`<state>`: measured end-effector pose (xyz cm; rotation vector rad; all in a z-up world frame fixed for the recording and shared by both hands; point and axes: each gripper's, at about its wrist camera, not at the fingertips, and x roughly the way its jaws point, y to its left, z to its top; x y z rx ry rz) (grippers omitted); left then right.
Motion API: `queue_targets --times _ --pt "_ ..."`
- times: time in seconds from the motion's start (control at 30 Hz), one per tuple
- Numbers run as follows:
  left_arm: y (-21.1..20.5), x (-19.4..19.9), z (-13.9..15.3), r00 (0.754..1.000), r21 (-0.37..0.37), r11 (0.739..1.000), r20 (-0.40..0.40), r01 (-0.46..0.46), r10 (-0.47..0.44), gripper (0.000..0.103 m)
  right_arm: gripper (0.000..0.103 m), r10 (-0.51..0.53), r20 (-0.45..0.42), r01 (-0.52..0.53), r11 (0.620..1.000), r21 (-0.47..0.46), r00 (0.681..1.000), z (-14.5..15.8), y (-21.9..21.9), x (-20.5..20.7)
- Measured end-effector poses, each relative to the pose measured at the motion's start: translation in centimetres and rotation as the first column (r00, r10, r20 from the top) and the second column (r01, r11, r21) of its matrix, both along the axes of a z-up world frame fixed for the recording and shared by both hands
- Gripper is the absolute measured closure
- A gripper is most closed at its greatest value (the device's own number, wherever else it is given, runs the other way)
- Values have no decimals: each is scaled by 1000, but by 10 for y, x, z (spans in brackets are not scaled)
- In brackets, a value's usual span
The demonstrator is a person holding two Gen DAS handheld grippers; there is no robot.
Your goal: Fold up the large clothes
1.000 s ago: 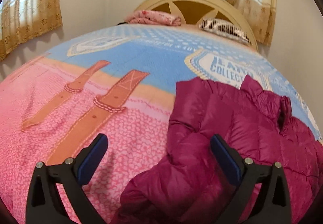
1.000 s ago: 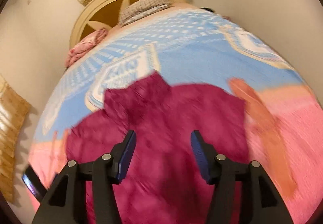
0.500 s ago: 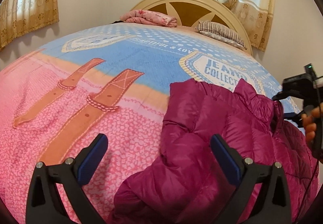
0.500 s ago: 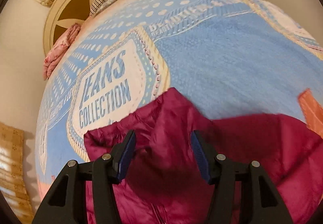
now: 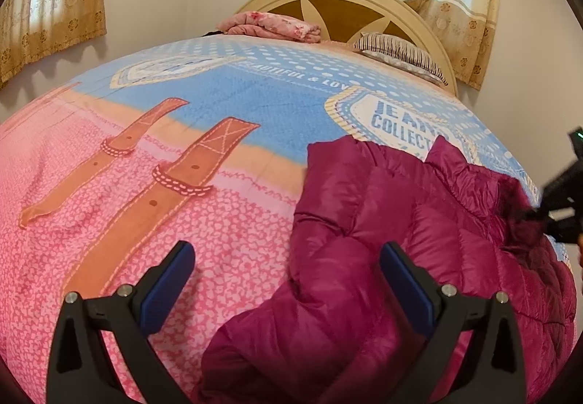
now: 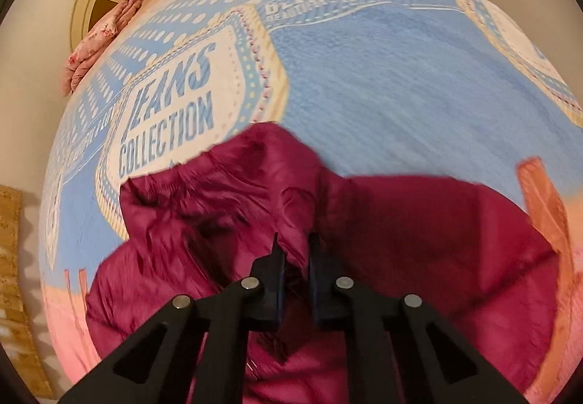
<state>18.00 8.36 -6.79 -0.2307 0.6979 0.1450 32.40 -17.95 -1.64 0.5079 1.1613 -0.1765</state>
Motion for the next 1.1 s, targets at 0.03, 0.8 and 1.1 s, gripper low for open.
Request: queue_targets --times 0.03,0.8,1.1 --pt "0 0 0 1000 -1 1000 -1 0 0 0 95 -8 6 8 1000 -1 1000 3 -5 -9" --pt "-18 -8 20 988 32 988 35 150 -152 0 98 -114 363 120 993 5 925 -43 -24 -112" --pt "-126 54 85 902 51 900 -32 432 -431 0 98 -122 390 121 992 28 913 -44 -28 -117"
